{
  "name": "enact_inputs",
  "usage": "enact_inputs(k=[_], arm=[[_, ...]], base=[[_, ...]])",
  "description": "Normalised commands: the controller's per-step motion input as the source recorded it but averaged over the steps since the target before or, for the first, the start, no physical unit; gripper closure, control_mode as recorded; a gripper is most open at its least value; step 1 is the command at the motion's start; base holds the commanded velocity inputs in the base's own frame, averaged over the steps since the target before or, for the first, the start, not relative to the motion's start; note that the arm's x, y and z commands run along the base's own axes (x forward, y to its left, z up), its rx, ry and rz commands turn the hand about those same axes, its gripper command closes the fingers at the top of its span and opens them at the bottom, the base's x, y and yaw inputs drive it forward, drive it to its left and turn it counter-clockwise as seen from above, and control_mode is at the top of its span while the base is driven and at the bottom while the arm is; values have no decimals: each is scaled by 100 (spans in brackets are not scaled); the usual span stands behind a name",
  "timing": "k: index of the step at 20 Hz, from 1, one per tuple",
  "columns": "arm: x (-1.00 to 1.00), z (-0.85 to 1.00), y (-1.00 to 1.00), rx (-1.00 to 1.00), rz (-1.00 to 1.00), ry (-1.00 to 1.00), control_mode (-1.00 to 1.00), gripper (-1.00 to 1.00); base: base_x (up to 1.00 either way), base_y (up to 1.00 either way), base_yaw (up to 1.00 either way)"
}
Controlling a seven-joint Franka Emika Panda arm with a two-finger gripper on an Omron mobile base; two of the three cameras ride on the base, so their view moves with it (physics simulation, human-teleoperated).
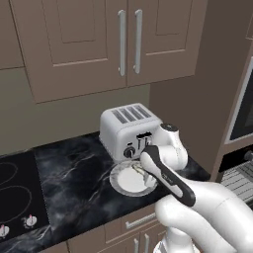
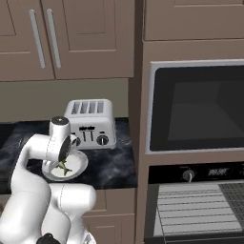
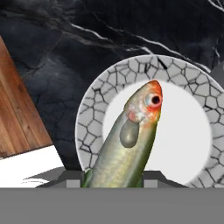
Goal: Take the fish from the oven and place it on the plate on the counter.
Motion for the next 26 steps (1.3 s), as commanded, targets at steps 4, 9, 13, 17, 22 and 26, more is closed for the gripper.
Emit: enact_inputs(k=[4,9,13,17,22,26], arm=[[20,-19,-6,0,14,0,-100,100],[17,-22,-2,0,5,0,-100,100],[13,-18,0,0,3,0,-100,100],[0,-21,0,-1,2,0,-100,100],[6,-18,1,-4,3,0,-100,100],[28,-10,5,-2,2,0,-100,100]], base=[[0,0,0],[0,0,0],[0,0,0],[0,0,0],[0,0,0],[0,0,0]])
